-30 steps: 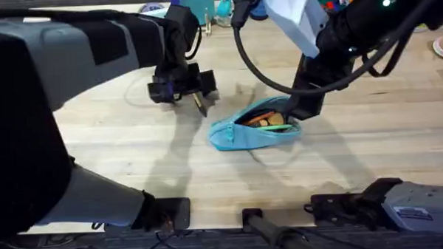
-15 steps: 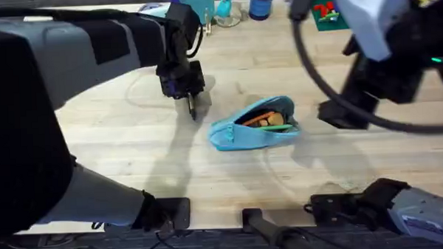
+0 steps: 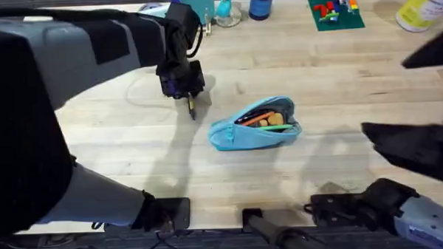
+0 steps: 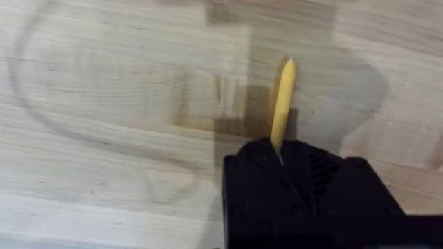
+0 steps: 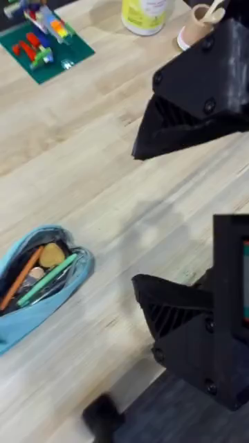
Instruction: Unzip the bag, pick up the pens from the table one at a time and place them inside, then zip the bag closed.
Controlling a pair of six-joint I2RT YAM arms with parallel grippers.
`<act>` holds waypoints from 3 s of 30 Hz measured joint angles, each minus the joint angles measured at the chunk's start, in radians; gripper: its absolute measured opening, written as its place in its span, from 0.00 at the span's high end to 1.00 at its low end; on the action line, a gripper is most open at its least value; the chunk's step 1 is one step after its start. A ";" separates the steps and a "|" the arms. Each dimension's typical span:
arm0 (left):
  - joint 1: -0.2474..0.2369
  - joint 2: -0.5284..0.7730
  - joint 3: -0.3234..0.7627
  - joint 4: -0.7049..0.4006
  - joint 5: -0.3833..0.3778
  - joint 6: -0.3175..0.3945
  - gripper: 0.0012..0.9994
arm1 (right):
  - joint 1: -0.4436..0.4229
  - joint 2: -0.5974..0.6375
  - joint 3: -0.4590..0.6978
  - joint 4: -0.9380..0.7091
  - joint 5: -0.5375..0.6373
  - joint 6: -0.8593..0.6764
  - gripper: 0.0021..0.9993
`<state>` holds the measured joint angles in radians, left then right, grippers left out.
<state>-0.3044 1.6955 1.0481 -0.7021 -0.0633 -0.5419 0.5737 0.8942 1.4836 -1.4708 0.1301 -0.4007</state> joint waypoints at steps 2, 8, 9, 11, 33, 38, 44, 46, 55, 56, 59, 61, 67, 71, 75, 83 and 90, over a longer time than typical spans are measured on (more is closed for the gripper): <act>0.001 0.000 0.000 0.002 0.011 0.009 0.96 | 0.000 -0.046 0.000 -0.001 -0.005 0.014 0.00; 0.004 0.005 0.001 0.052 0.101 0.143 0.96 | 0.000 -0.126 0.004 -0.004 -0.014 0.035 0.00; 0.004 0.005 0.002 0.052 0.116 0.167 0.96 | 0.000 -0.128 0.005 -0.004 -0.015 0.036 0.00; 0.004 0.007 0.008 0.049 0.155 0.221 0.96 | 0.000 -0.126 0.005 -0.004 -0.015 0.038 0.00; -0.071 -0.300 0.208 0.033 0.656 0.669 0.96 | 0.000 -0.126 0.005 0.044 -0.018 0.039 0.00; -0.121 -0.293 0.208 0.031 0.805 0.740 0.96 | 0.000 -0.126 0.005 0.053 -0.018 0.039 0.00; -0.196 -0.293 0.208 0.029 0.921 0.862 0.96 | 0.000 -0.126 0.005 0.053 -0.018 0.039 0.00; -0.224 -0.293 0.208 0.023 0.940 0.906 0.96 | 0.000 -0.126 0.005 0.053 -0.018 0.039 0.00; -0.315 -0.282 0.208 -0.069 0.922 1.066 0.96 | 0.000 -0.126 0.005 0.053 -0.018 0.039 0.00; -0.320 -0.275 0.208 -0.073 0.914 1.070 0.96 | 0.000 -0.126 0.005 0.053 -0.018 0.039 0.00; -0.335 -0.240 0.208 -0.080 0.898 1.083 0.96 | 0.000 -0.126 0.005 0.053 -0.018 0.039 0.00; -0.344 -0.212 0.208 -0.080 0.889 1.087 0.96 | 0.000 -0.126 0.005 0.053 -0.018 0.039 0.00; -0.360 -0.127 0.208 -0.080 0.866 1.089 0.96 | 0.000 -0.126 0.005 0.053 -0.018 0.039 0.00; -0.360 -0.071 0.208 -0.087 0.848 1.091 0.96 | 0.000 -0.126 0.005 0.053 -0.018 0.039 0.00; -0.360 -0.035 0.208 -0.139 0.801 1.092 0.96 | 0.000 -0.126 0.005 0.053 -0.018 0.039 0.00; -0.360 -0.019 0.208 -0.232 0.627 1.093 0.96 | 0.000 -0.126 0.005 0.053 -0.018 0.039 0.00; -0.361 -0.019 0.208 -0.277 0.553 1.096 0.96 | 0.000 -0.127 0.005 0.053 -0.018 0.039 0.00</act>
<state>-0.6655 1.6767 1.2556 -0.9790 0.4900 0.5541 0.5739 0.7674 1.4883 -1.4178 0.1120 -0.3622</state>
